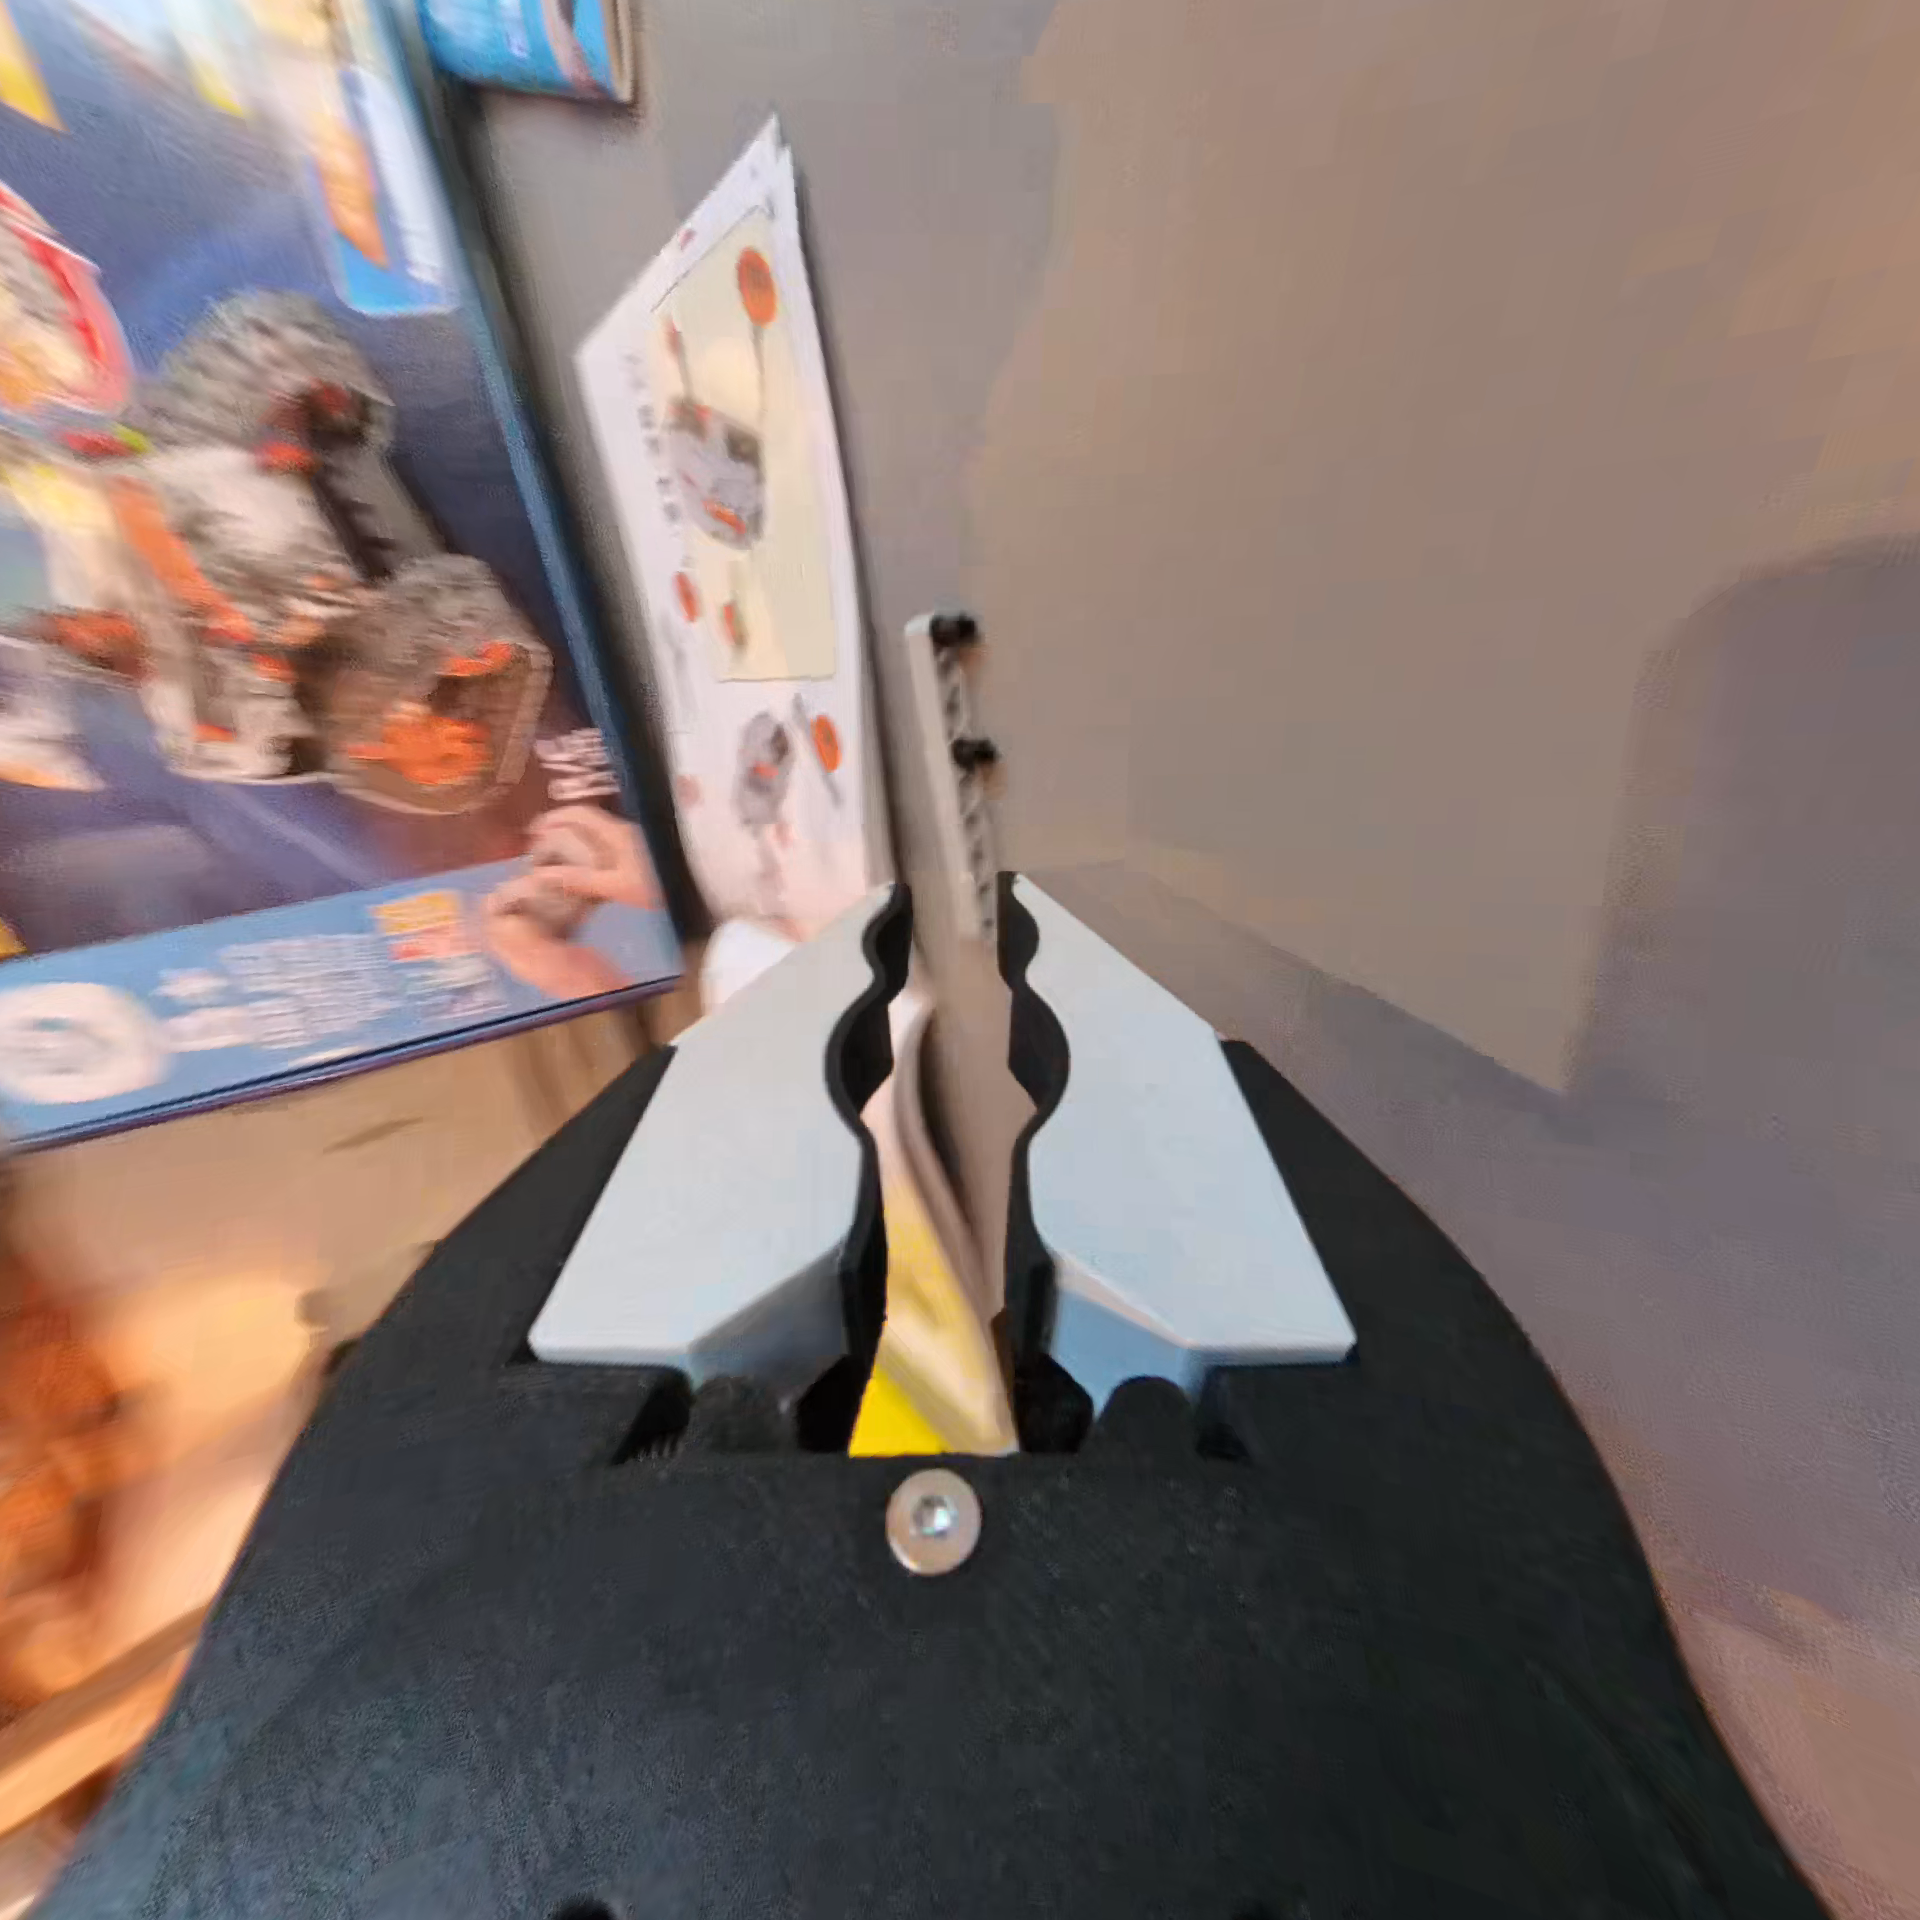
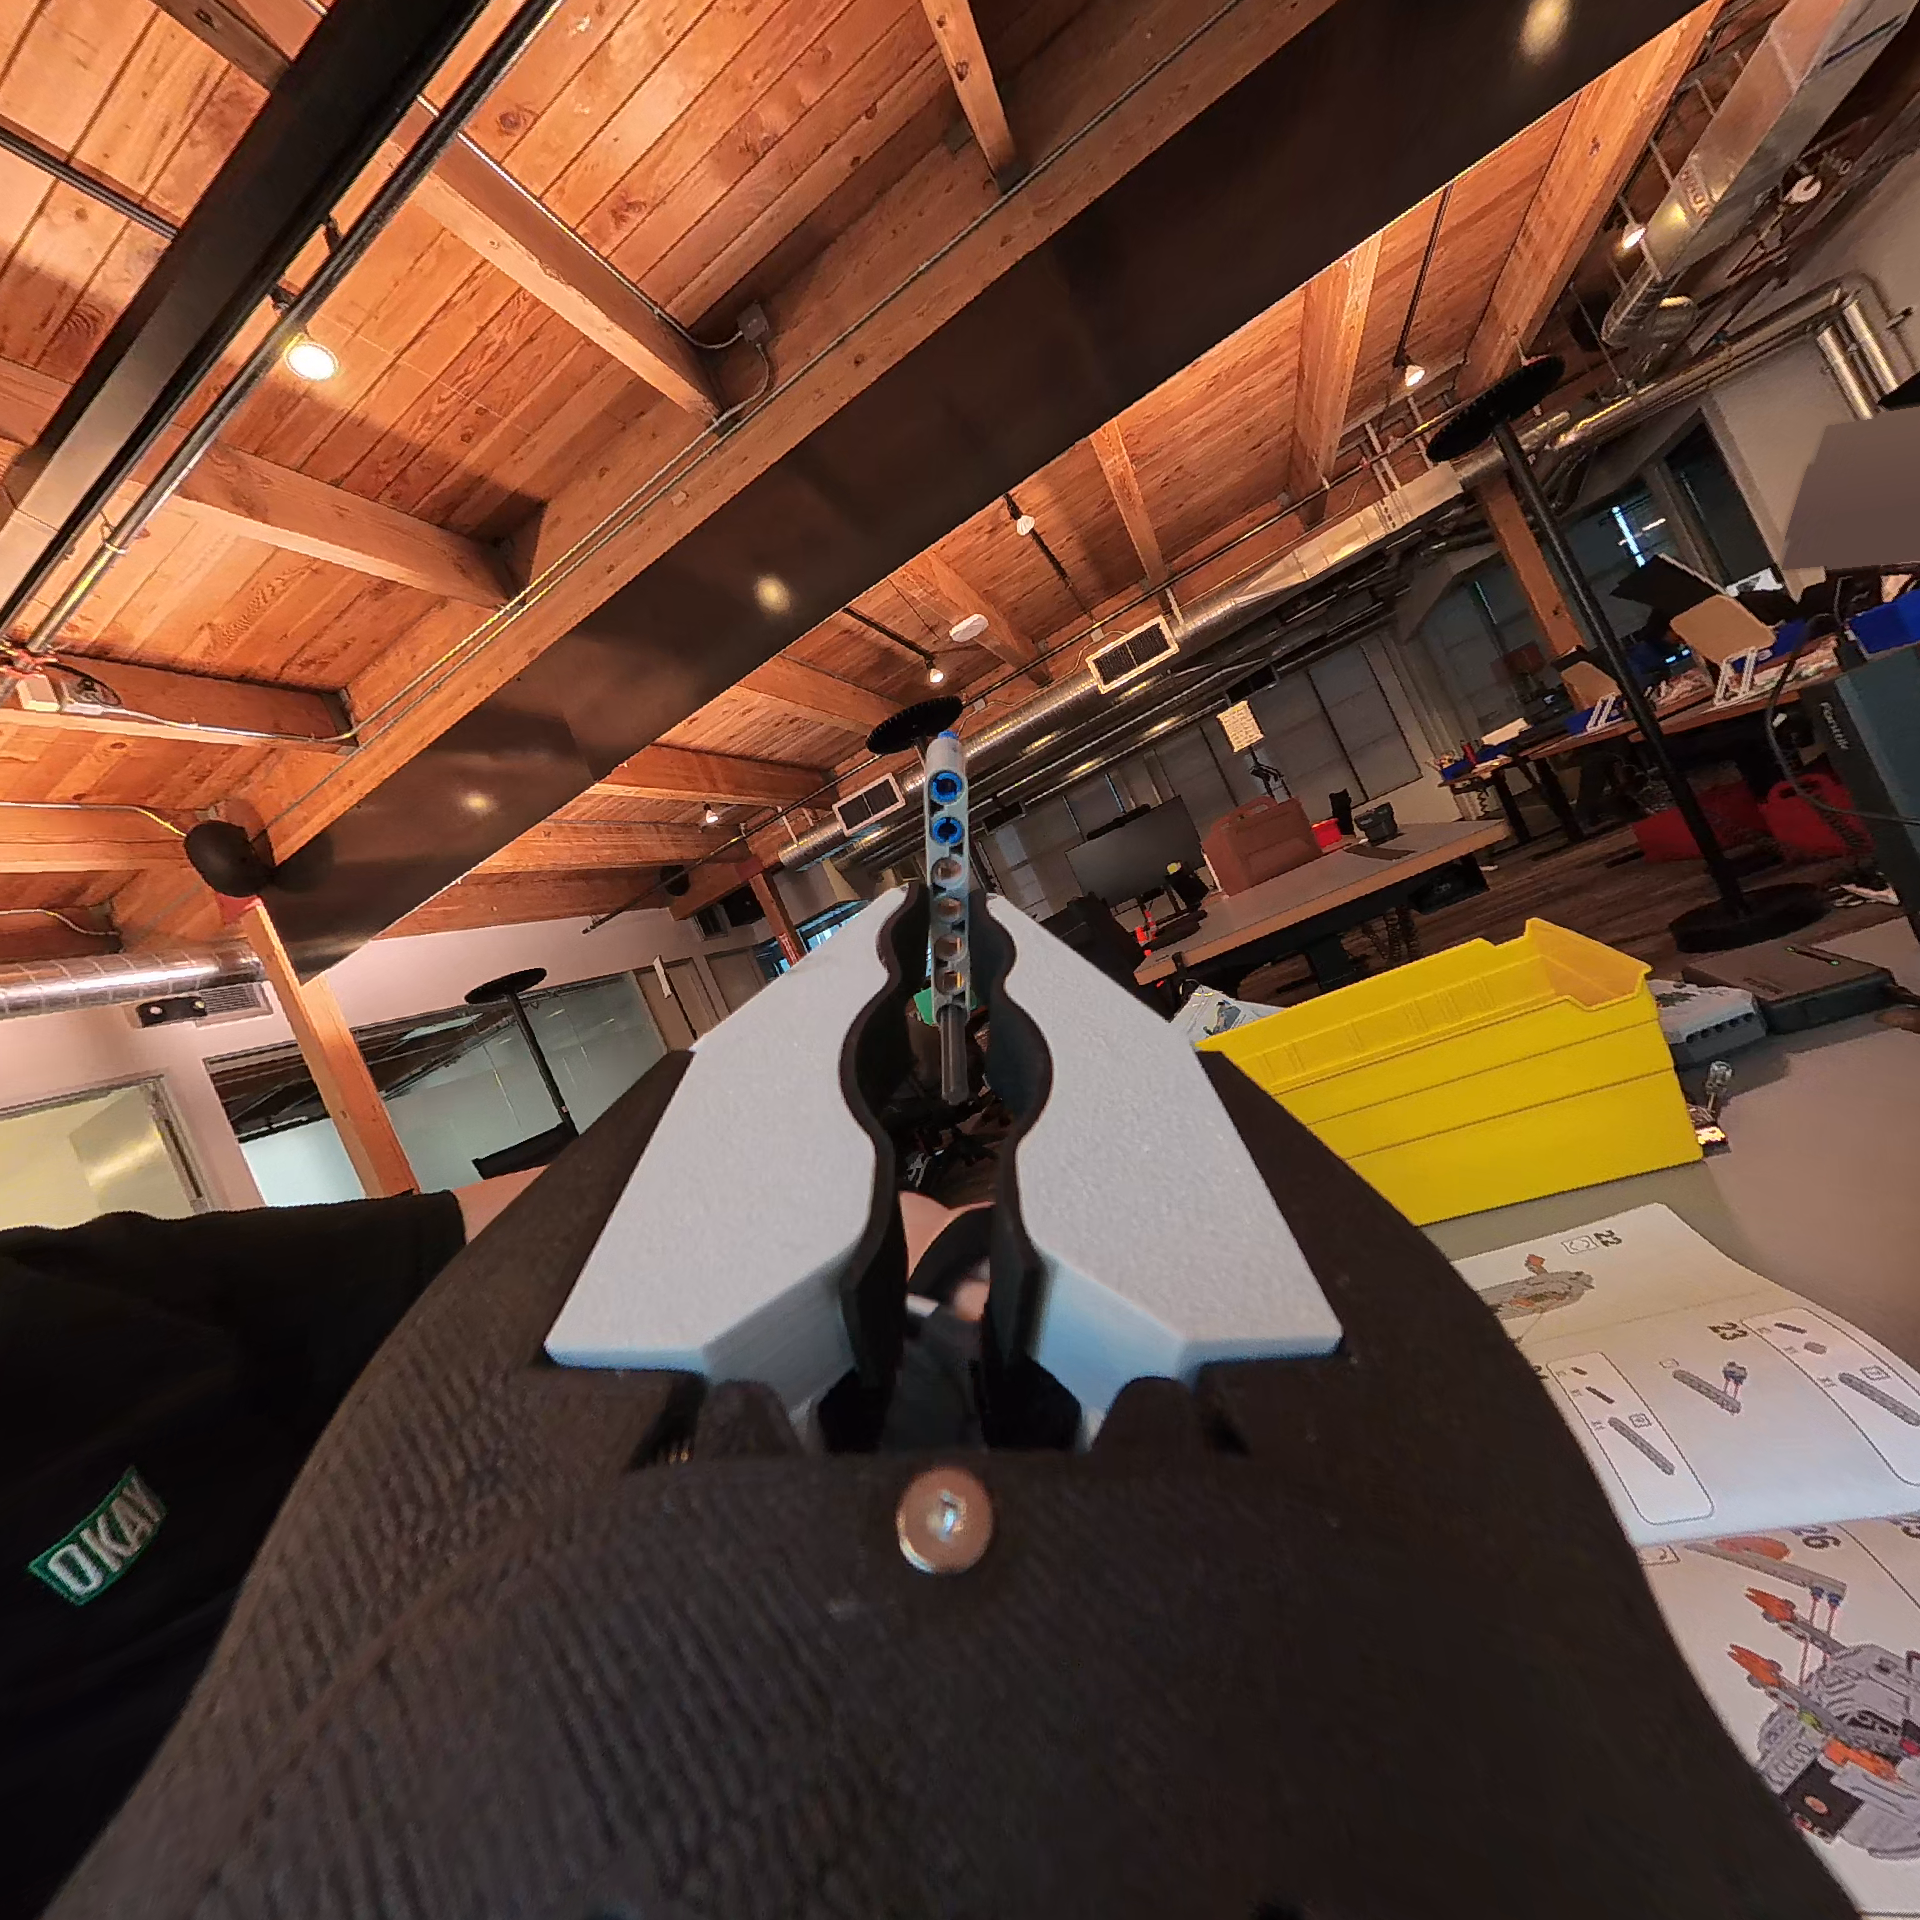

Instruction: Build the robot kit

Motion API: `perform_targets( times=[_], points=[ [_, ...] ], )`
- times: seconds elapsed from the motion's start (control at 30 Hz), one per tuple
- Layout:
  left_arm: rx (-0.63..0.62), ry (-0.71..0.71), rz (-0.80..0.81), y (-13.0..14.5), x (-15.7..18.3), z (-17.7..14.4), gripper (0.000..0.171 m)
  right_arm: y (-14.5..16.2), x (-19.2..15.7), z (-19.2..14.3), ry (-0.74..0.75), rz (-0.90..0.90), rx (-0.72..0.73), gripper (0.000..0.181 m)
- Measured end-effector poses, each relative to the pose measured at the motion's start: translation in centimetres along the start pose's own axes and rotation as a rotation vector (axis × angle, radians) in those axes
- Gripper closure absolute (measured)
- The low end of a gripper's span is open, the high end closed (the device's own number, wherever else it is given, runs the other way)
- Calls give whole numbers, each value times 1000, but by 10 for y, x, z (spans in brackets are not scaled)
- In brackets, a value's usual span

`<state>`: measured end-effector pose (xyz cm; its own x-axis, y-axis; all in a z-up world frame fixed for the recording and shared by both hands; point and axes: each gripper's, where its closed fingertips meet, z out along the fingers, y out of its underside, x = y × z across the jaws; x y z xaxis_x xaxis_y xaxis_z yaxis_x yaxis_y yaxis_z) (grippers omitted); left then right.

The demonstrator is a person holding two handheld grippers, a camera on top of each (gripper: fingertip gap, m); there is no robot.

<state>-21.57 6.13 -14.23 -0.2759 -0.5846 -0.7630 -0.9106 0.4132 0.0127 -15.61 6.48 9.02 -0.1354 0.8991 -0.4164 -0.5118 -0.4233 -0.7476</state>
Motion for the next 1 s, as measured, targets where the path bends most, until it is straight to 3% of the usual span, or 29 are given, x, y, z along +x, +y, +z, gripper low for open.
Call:
perform_targets(
  times=[0.1,0.33,0.7,0.83,1.0],
  points=[
    [14,179,-154,-6,1,5,144,-1,0,-1,-4,9,5,177],
    [-55,316,-66,9,2,28,154,-10,-10,-4,-20,-19,10,177],
    [-92,463,-48,11,6,31,164,-38,-16,-23,-26,-44,67,177],
    [-146,352,-1,14,0,34,165,-41,-16,-27,-22,-46,71,177],
    [-133,7,48,1,-24,31,165,-45,-14,-32,-16,-48,84,177]
  ],
)
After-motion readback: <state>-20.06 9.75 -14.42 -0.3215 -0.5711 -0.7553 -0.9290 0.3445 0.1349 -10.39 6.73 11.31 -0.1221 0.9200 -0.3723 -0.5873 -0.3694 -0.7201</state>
